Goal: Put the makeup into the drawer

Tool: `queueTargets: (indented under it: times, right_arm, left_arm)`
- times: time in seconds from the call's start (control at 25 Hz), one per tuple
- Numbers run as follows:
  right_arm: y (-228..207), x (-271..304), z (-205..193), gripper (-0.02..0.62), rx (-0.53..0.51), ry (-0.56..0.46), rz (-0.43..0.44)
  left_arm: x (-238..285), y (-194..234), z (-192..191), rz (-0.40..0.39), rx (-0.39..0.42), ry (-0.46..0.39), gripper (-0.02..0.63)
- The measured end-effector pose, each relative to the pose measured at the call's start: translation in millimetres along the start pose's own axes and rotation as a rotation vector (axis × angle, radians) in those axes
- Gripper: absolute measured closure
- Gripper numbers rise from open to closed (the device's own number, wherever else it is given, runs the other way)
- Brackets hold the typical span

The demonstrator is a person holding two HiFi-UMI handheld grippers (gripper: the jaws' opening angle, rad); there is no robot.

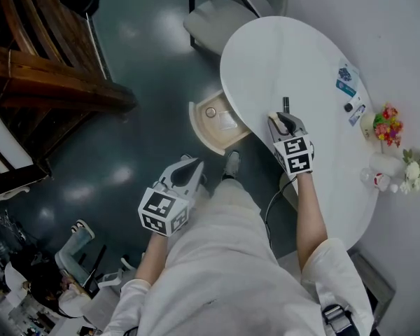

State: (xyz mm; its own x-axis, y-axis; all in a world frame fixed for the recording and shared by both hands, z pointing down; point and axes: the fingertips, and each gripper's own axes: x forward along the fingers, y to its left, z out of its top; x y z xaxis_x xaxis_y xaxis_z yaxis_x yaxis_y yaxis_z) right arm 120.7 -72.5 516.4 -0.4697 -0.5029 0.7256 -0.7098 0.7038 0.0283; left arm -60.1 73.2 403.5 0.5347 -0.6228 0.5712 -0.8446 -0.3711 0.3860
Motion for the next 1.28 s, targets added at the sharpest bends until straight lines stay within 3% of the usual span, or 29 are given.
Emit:
queueTargets:
  times: [0.24, 0.72, 0.96, 1.28]
  right_arm:
    - [63, 18, 20, 0.489, 0.003, -0.041, 0.11]
    - [152, 76, 20, 0.48, -0.049, 0.028, 0.193]
    - [167, 126, -5, 0.476, -0.073, 0.099, 0.208]
    - [175, 188, -36, 0.468, -0.067, 0.167, 0.21]
  left_arm:
    - [-14, 25, 0, -0.01, -0.027, -0.023, 0.598]
    - [-35, 71, -7, -0.056, -0.011, 0.005, 0.598]
    - [-35, 98, -18, -0.079, 0.016, 0.048, 0.598]
    - [-23, 130, -37, -0.123, -0.007, 0.075, 0.598]
